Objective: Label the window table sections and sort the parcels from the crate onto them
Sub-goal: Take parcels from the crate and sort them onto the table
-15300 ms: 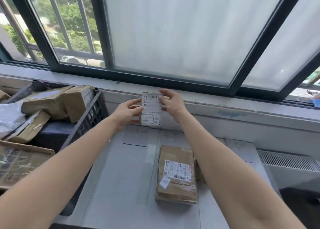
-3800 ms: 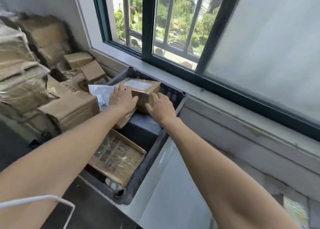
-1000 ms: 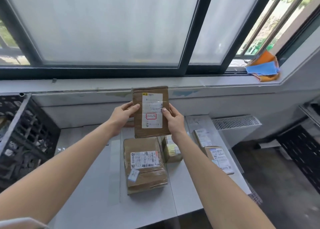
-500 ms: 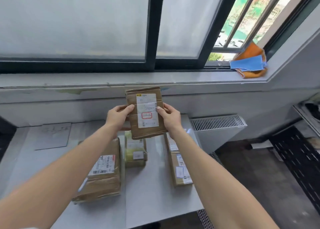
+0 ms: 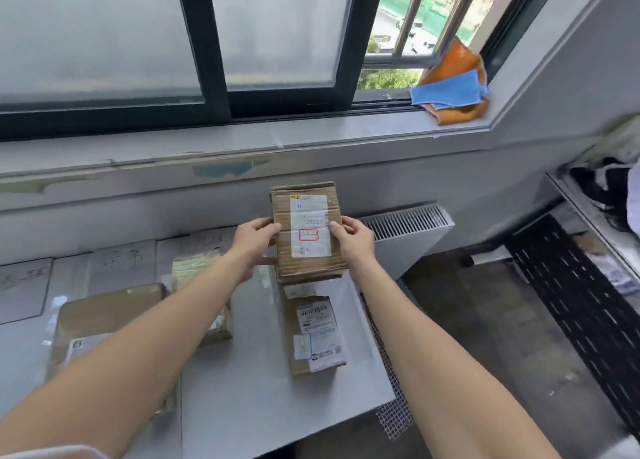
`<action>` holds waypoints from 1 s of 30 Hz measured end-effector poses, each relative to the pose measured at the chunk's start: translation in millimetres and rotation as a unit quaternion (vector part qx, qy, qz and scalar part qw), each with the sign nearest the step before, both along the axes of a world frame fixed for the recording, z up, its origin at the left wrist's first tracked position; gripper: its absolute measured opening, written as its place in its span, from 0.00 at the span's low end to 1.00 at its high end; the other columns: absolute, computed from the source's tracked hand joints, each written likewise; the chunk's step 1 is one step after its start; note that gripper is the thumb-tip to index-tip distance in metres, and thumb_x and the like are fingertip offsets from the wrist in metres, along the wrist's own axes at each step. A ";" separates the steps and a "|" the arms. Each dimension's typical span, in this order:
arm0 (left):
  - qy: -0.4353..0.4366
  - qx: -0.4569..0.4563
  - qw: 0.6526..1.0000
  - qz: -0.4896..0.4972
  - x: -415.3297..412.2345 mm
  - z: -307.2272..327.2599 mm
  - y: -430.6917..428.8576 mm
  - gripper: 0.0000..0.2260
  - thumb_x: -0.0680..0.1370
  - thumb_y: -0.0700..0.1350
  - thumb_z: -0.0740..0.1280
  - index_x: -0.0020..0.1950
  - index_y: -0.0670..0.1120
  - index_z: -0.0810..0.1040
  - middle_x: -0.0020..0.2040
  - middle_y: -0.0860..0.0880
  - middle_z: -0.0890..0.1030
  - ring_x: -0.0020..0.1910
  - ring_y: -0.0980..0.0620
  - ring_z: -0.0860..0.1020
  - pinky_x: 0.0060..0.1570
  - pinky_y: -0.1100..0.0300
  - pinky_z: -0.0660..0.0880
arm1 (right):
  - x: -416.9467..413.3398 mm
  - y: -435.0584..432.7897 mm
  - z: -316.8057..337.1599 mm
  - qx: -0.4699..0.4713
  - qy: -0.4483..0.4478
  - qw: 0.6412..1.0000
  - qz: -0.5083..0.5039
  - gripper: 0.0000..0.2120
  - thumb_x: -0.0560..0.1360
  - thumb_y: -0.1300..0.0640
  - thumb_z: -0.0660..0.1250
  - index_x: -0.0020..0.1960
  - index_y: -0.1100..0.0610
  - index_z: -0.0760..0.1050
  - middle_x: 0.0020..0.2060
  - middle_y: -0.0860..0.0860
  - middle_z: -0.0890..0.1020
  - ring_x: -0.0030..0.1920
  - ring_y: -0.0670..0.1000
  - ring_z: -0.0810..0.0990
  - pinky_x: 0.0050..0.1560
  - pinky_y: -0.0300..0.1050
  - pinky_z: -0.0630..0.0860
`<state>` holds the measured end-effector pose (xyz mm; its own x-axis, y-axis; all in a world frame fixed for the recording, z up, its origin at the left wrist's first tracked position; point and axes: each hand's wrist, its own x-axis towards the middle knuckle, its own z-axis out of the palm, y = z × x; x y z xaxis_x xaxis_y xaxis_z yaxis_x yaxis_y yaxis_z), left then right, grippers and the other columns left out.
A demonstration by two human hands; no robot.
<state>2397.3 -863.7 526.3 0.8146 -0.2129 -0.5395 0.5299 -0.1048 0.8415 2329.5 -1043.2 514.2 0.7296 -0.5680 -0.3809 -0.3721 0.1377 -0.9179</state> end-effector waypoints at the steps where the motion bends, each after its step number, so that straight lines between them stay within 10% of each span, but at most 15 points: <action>1: 0.003 0.001 1.000 -0.002 -0.6 -4.1 -5.6 0.10 0.80 0.42 0.65 0.62 0.48 0.79 0.49 0.50 0.84 0.49 0.53 0.82 0.33 0.54 0.81 | 0.2 -4.3 -4.5 0.005 0.001 1.000 -0.004 0.13 0.77 0.59 0.70 0.61 0.59 0.77 0.53 0.55 0.84 0.52 0.53 0.84 0.55 0.52 0.82; 26: 0.093 0.063 0.994 -0.006 -20.5 -55.5 -12.8 0.14 0.81 0.44 0.63 0.67 0.46 0.73 0.45 0.49 0.82 0.43 0.52 0.79 0.35 0.55 0.78 | -7.7 -9.5 -65.3 -0.038 0.105 0.991 0.079 0.18 0.76 0.55 0.70 0.64 0.55 0.74 0.52 0.48 0.83 0.49 0.46 0.83 0.47 0.45 0.82; 30: 0.089 0.111 0.990 -0.028 -12.1 -55.6 -13.2 0.20 0.80 0.48 0.65 0.72 0.47 0.70 0.44 0.50 0.76 0.46 0.50 0.75 0.48 0.50 0.79 | -5.3 -10.5 -59.4 -0.061 0.141 0.982 0.106 0.22 0.72 0.53 0.71 0.64 0.52 0.72 0.55 0.49 0.82 0.53 0.49 0.81 0.54 0.49 0.80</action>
<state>2385.2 -877.0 470.7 0.6934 -0.1159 -0.7112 0.6551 -0.3095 0.6892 2324.2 -1053.7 454.8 0.7114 -0.4682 -0.5241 -0.6230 -0.0749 -0.7787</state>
